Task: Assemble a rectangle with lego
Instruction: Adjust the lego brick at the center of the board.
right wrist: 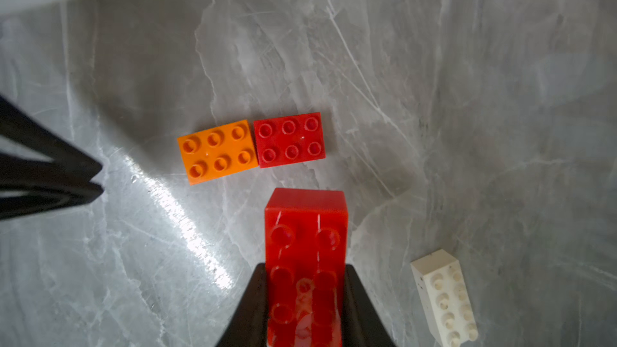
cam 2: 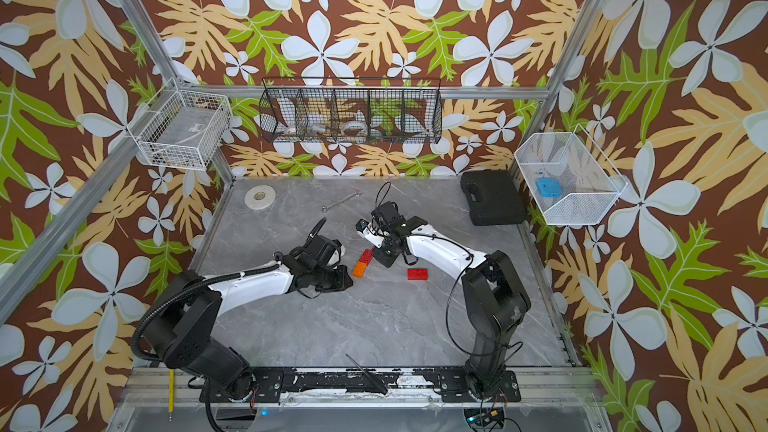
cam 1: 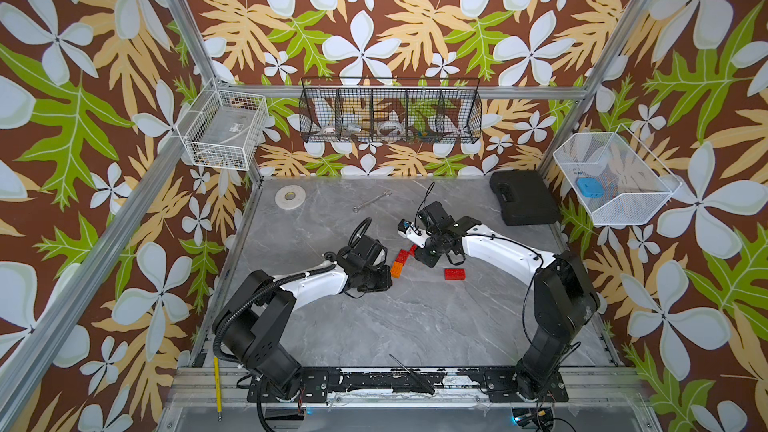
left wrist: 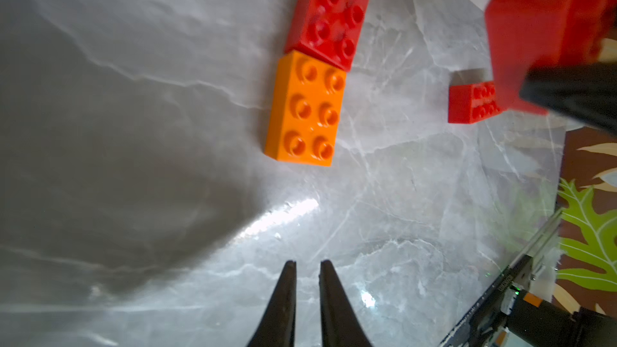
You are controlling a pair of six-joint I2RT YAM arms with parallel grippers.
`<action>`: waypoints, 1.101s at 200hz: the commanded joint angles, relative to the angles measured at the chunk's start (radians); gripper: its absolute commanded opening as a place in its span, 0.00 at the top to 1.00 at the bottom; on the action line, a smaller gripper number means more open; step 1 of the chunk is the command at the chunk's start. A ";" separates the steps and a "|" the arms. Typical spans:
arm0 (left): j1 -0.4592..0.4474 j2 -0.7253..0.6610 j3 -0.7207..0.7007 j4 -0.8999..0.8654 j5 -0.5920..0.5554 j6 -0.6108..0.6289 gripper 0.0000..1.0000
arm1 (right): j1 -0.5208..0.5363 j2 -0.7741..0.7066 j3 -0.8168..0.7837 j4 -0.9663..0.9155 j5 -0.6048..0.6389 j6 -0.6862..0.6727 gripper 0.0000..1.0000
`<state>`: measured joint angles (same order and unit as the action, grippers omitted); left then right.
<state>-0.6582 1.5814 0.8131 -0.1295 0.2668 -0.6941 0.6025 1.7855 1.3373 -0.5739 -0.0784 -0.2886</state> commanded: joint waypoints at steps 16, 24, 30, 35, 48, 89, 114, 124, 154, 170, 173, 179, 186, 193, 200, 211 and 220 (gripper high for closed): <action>-0.059 0.026 -0.002 0.170 -0.051 -0.157 0.84 | 0.002 -0.011 -0.007 0.034 0.009 0.008 0.79; -0.068 0.043 0.008 0.177 -0.056 -0.161 0.84 | 0.002 -0.011 -0.008 0.033 0.014 0.006 0.79; -0.072 0.057 0.017 0.182 -0.053 -0.163 0.84 | 0.002 -0.011 -0.007 0.032 0.016 0.004 0.79; -0.075 0.068 0.022 0.187 -0.051 -0.165 0.84 | 0.002 -0.012 -0.008 0.033 0.017 0.003 0.79; -0.078 0.091 0.035 0.195 -0.047 -0.169 0.85 | 0.001 -0.013 -0.009 0.033 0.016 0.004 0.79; -0.083 0.105 0.041 0.194 -0.090 -0.176 0.85 | 0.002 -0.030 -0.034 0.043 0.013 0.005 0.79; -0.084 0.134 0.059 0.198 -0.095 -0.172 0.85 | 0.002 -0.031 -0.033 0.042 0.015 0.005 0.79; -0.086 0.144 0.067 0.199 -0.097 -0.170 0.85 | 0.002 -0.031 -0.031 0.039 0.016 0.003 0.79; -0.087 0.152 0.070 0.193 -0.112 -0.167 0.85 | 0.002 -0.031 -0.029 0.034 0.017 0.000 0.79; -0.087 0.154 0.068 0.189 -0.114 -0.164 0.85 | 0.003 -0.029 -0.029 0.034 0.019 0.000 0.79; -0.087 0.154 0.068 0.189 -0.114 -0.164 0.85 | 0.002 -0.028 -0.030 0.035 0.019 0.000 0.79; -0.087 0.155 0.067 0.186 -0.116 -0.163 0.85 | 0.002 -0.026 -0.029 0.035 0.019 0.001 0.80; -0.087 0.154 0.065 0.184 -0.119 -0.162 0.85 | 0.002 -0.025 -0.027 0.034 0.017 0.003 0.81; -0.087 0.154 0.064 0.180 -0.122 -0.161 0.85 | 0.002 -0.023 -0.026 0.032 0.016 0.002 0.81; -0.087 0.152 0.064 0.178 -0.125 -0.158 0.85 | 0.002 -0.019 -0.024 0.030 0.014 0.003 0.81; -0.087 0.150 0.064 0.172 -0.131 -0.155 0.85 | 0.002 -0.019 -0.023 0.029 0.014 0.003 0.81; -0.087 0.150 0.064 0.171 -0.132 -0.153 0.85 | 0.002 -0.020 -0.023 0.029 0.014 0.004 0.81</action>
<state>-0.7452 1.7351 0.8768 0.0505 0.1570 -0.8577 0.6033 1.7618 1.3083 -0.5392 -0.0715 -0.2890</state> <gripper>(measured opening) 0.148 0.275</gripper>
